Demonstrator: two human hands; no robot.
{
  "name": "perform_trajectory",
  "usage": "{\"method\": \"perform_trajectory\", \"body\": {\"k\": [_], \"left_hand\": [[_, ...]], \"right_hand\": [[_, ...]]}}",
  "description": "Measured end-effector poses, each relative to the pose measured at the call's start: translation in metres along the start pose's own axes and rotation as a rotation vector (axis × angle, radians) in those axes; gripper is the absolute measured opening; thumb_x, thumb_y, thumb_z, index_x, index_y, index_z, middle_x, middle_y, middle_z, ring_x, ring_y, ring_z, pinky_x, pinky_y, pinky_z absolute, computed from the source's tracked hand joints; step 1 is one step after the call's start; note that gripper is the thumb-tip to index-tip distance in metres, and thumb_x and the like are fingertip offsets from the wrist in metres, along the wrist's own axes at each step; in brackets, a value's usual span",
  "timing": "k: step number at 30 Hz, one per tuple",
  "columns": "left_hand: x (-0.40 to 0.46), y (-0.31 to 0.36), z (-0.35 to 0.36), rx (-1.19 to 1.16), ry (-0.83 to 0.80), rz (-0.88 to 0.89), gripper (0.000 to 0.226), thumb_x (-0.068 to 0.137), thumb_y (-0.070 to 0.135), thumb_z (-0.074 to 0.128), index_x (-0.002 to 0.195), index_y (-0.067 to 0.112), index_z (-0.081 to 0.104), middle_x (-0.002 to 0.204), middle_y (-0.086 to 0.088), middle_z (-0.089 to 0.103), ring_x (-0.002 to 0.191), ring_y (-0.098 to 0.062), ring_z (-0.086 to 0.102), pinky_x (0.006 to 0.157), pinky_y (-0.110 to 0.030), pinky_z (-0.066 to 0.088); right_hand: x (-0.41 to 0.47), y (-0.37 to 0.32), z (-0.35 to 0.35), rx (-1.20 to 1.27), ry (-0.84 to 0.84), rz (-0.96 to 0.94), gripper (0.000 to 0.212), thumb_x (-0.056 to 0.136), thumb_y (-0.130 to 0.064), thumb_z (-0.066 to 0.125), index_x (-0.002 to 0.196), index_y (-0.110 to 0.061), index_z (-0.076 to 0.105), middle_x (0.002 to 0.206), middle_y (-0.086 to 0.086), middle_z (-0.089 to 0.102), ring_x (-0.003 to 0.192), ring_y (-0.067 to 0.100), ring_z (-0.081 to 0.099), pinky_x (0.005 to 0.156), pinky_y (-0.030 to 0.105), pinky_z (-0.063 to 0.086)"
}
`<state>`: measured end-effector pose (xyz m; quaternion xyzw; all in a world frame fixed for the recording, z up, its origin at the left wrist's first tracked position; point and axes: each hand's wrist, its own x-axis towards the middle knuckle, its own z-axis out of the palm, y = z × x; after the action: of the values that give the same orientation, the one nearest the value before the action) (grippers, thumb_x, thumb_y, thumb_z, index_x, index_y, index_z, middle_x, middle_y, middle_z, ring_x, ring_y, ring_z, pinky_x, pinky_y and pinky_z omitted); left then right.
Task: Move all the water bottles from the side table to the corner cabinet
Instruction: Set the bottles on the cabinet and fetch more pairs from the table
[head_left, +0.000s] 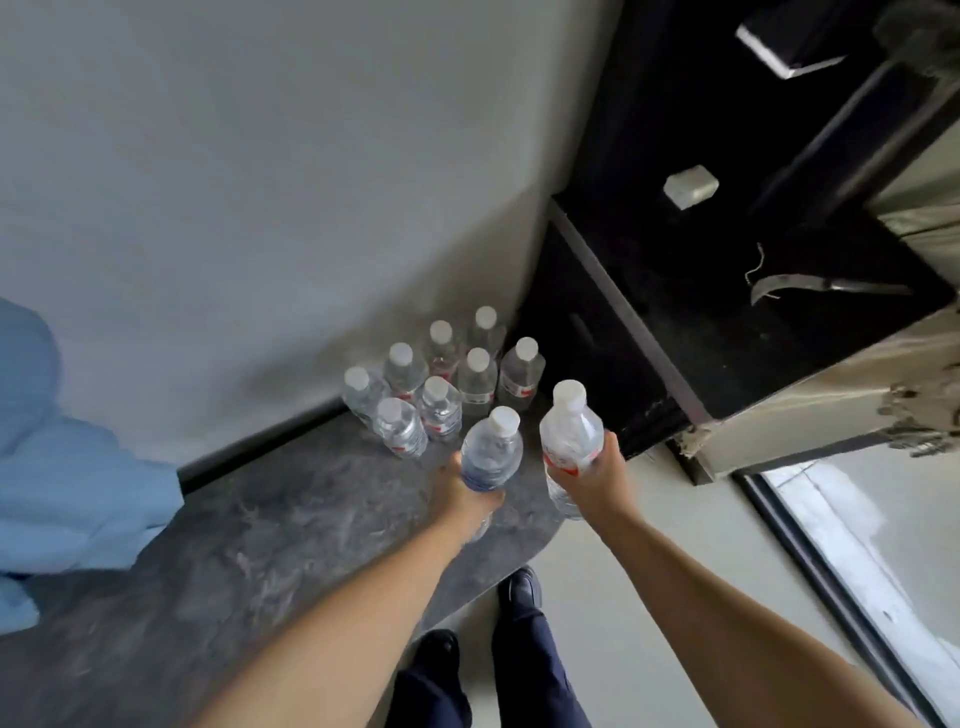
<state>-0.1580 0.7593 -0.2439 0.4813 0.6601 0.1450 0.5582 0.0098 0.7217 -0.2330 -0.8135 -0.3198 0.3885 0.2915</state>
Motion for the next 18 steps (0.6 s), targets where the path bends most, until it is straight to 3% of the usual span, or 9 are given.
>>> {"method": "perform_trajectory", "body": {"k": [2,5,9,12,14,18], "left_hand": [[0.024,-0.003,0.015,-0.072,0.053,0.004,0.039,0.072,-0.001,0.077,0.101,0.015,0.057,0.094,-0.004,0.065,0.089,-0.022,0.062,0.075,-0.025,0.046],[0.066,-0.012,0.040,-0.071,0.138,0.054,0.039,0.069,0.004,0.082,0.103,0.006,0.064,0.091,-0.002,0.066,0.085,-0.018,0.062,0.074,-0.021,0.044],[0.111,-0.028,0.065,-0.103,0.226,0.127,0.049,0.067,0.009,0.086,0.110,-0.001,0.065,0.098,-0.008,0.070,0.089,-0.016,0.063,0.074,-0.005,0.044],[0.134,-0.039,0.079,-0.115,0.271,0.196,0.054,0.064,0.007,0.087,0.112,-0.003,0.064,0.103,-0.010,0.071,0.096,-0.019,0.066,0.084,-0.011,0.049],[0.142,-0.046,0.086,-0.077,0.303,0.248,0.057,0.061,0.004,0.088,0.111,-0.006,0.063,0.104,-0.008,0.069,0.097,-0.014,0.064,0.085,-0.005,0.045],[0.150,-0.058,0.094,-0.030,0.295,0.242,0.059,0.064,0.003,0.086,0.115,-0.010,0.060,0.105,-0.017,0.069,0.099,-0.022,0.063,0.083,0.005,0.036]], "right_hand": [[0.029,0.007,0.007,-0.010,-0.004,0.010,0.067,0.071,-0.034,0.083,0.127,-0.017,0.050,0.117,0.003,0.064,0.106,0.024,0.063,0.088,0.042,0.053],[0.071,0.022,0.022,-0.016,-0.004,0.005,0.070,0.073,-0.034,0.082,0.132,-0.020,0.048,0.120,0.002,0.065,0.109,0.024,0.062,0.091,0.040,0.053],[0.113,0.039,0.047,0.017,-0.027,-0.017,0.067,0.074,-0.036,0.081,0.132,-0.029,0.047,0.117,-0.008,0.064,0.102,0.012,0.059,0.081,0.026,0.045],[0.134,0.053,0.063,0.066,-0.032,-0.017,0.073,0.071,-0.035,0.084,0.133,-0.030,0.045,0.112,-0.017,0.056,0.101,0.003,0.052,0.076,0.017,0.039],[0.142,0.064,0.068,0.077,-0.053,0.007,0.076,0.070,-0.037,0.084,0.135,-0.033,0.044,0.114,-0.019,0.056,0.103,0.001,0.053,0.075,0.012,0.041],[0.150,0.084,0.068,0.026,-0.115,0.039,0.073,0.075,-0.034,0.080,0.137,-0.032,0.042,0.127,-0.008,0.059,0.115,0.014,0.056,0.095,0.034,0.050]]}}
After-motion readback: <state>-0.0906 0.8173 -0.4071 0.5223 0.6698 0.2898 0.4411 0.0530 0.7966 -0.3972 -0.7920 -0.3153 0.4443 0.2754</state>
